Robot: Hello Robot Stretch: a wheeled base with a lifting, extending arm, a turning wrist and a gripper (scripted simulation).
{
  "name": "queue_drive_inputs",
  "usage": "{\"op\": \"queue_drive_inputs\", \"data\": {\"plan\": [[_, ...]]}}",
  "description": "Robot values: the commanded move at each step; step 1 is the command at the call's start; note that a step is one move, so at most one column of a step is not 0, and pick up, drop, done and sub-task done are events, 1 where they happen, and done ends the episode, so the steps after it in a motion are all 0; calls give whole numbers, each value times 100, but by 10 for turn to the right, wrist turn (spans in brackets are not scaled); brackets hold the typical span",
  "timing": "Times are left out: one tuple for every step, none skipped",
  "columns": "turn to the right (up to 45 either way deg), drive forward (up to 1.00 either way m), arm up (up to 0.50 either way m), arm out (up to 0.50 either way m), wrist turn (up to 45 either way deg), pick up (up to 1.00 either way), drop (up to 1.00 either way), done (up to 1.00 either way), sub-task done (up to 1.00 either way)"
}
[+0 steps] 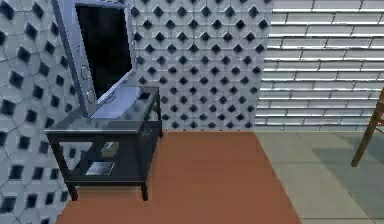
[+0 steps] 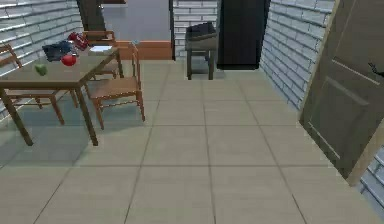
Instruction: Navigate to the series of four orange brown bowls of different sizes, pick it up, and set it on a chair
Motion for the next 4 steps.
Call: {"op": "queue_drive_inputs", "data": {"plan": [[450, 0, 0, 0, 0, 0, 0, 0, 0], [450, 0, 0, 0, 0, 0, 0, 0, 0], [0, 100, 0, 0, 0, 0, 0, 0, 0], [0, 90, 0, 0, 0, 0, 0, 0, 0]]}}
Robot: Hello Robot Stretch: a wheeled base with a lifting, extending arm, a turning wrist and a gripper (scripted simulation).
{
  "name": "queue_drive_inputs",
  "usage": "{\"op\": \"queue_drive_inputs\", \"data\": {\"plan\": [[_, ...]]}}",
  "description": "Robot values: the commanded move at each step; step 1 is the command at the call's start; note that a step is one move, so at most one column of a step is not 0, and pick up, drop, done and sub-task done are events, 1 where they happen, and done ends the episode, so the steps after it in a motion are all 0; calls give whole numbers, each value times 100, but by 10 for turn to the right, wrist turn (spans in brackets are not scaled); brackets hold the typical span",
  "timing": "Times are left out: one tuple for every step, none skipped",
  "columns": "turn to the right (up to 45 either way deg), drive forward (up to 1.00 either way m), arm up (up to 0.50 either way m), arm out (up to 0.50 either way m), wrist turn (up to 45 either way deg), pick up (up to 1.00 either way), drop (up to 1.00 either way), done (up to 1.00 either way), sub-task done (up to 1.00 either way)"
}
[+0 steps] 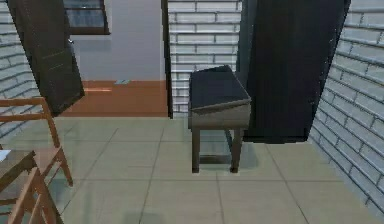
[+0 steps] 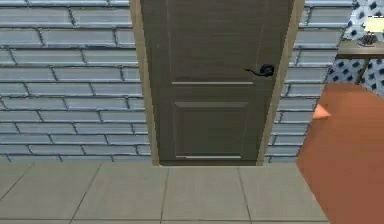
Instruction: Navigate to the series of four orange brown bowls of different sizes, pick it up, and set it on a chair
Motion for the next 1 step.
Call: {"op": "queue_drive_inputs", "data": {"plan": [[-60, 0, 0, 0, 0, 0, 0, 0, 0]]}}
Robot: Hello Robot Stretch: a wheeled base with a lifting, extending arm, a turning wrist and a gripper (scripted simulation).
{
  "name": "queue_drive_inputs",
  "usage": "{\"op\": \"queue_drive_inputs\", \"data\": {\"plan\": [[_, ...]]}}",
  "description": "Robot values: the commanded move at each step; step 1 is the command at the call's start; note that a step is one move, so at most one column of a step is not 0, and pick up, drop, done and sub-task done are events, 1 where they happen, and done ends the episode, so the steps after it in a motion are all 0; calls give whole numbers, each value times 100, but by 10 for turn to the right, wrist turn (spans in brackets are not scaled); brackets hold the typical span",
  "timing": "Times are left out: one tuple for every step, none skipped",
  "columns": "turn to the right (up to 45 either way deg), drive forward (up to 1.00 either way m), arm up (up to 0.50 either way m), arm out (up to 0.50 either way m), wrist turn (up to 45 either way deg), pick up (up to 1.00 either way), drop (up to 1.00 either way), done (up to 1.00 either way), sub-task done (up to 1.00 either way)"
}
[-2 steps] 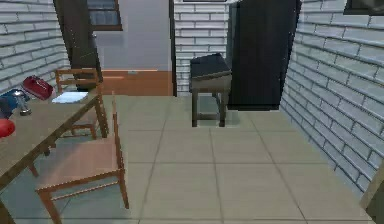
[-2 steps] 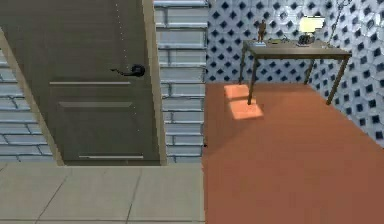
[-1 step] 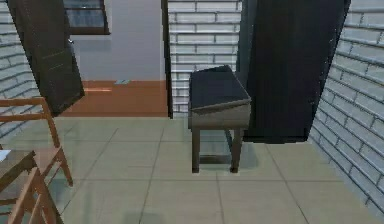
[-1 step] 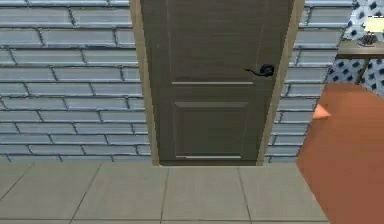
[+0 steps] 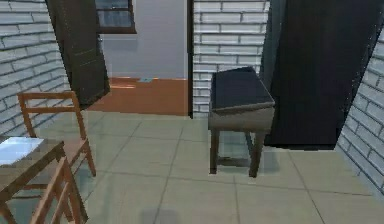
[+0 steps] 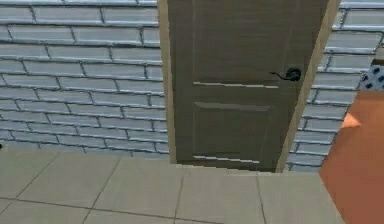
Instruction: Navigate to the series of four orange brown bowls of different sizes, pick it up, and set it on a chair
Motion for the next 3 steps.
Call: {"op": "queue_drive_inputs", "data": {"plan": [[0, 95, 0, 0, 0, 0, 0, 0, 0], [-240, 0, 0, 0, 0, 0, 0, 0, 0], [0, 50, 0, 0, 0, 0, 0, 0, 0]]}}
